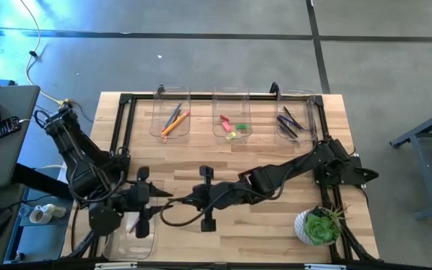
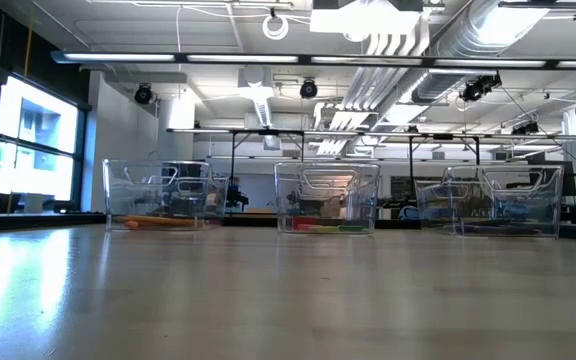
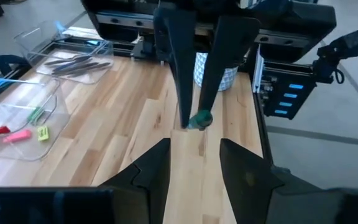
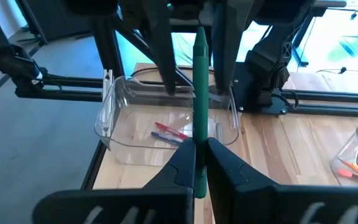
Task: Sort crayons/erasers/pens/pencils in bins
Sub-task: Put the green crayon into the bottom transparent bin, then return to Home Position
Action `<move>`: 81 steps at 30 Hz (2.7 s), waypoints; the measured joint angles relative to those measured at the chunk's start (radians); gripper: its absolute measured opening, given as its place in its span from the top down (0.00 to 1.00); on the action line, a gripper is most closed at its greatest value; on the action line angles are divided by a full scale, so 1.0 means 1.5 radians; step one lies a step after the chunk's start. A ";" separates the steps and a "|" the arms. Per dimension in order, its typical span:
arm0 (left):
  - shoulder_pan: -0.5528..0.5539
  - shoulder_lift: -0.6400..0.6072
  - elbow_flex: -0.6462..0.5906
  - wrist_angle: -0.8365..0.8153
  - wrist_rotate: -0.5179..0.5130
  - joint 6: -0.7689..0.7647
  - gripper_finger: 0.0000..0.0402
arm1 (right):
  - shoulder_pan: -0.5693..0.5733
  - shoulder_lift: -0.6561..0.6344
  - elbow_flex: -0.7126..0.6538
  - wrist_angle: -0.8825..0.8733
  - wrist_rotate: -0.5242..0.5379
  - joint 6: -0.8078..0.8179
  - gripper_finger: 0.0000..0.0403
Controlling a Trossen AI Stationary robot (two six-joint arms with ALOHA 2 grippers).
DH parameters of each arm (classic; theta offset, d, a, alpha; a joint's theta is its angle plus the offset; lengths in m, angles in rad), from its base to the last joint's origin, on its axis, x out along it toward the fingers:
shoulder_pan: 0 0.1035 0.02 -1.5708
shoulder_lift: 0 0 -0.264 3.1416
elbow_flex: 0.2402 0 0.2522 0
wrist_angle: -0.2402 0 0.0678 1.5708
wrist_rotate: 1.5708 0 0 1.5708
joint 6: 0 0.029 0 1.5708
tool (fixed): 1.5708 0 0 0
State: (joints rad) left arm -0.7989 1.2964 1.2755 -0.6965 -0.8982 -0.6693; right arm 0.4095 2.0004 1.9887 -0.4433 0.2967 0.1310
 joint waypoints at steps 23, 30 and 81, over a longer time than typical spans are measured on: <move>0.066 0.000 0.000 0.059 0.068 0.084 0.87 | -0.016 0.000 0.000 -0.005 0.000 -0.018 0.99; 0.066 0.000 0.000 0.058 0.068 0.087 0.97 | -0.016 0.000 0.000 -0.005 -0.003 -0.018 0.95; 0.173 -0.130 -0.175 0.224 0.369 0.080 0.78 | -0.095 -0.373 -0.153 -0.299 0.118 -0.018 0.57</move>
State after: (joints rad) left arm -0.5388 1.1015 1.0132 -0.3600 -0.3454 -0.5497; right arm 0.2665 1.4403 1.7593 -0.8918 0.4744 0.1036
